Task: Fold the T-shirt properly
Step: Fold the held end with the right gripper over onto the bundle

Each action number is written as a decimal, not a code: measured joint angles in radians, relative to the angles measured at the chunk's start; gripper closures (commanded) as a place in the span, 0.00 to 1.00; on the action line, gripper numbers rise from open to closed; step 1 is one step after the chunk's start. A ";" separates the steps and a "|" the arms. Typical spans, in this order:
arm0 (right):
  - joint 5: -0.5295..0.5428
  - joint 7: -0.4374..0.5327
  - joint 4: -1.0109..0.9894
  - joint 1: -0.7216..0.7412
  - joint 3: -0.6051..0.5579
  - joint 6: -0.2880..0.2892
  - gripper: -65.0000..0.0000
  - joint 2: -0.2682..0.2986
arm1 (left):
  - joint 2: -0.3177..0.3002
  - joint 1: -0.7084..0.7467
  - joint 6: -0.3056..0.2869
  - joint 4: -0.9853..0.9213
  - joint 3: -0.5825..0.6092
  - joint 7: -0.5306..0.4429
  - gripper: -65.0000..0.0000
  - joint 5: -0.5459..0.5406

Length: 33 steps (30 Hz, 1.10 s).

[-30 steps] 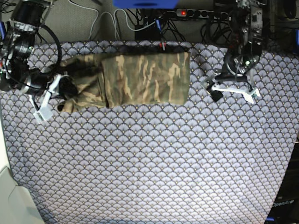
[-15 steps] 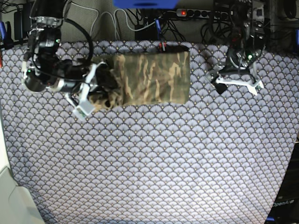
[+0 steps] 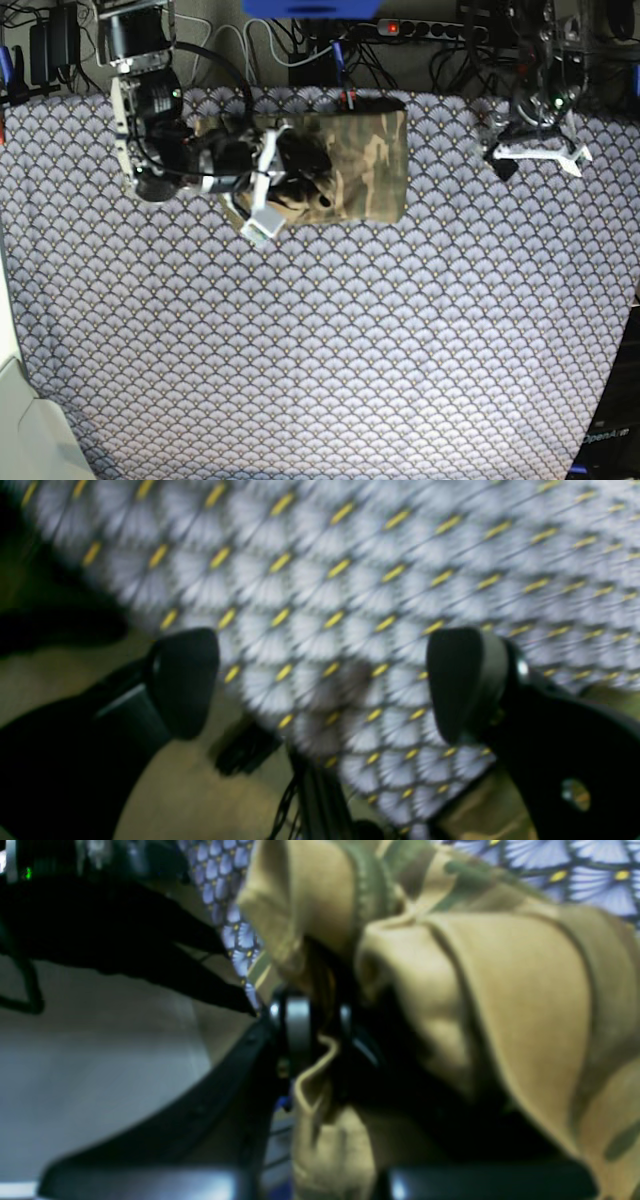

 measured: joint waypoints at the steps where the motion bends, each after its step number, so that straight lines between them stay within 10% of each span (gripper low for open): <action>1: 0.000 0.009 -0.015 0.009 -0.011 0.000 1.00 0.000 | 0.000 0.001 -0.001 0.000 -0.007 0.000 0.00 -0.001; 27: 0.002 0.139 -0.199 0.058 -0.019 0.000 1.00 -0.135 | 0.000 -0.005 -0.003 0.005 -0.021 0.000 0.00 0.000; 33: 0.007 0.146 -0.201 0.055 -0.018 0.000 0.78 -0.143 | 0.000 -0.005 -0.003 0.005 -0.021 0.000 0.00 0.000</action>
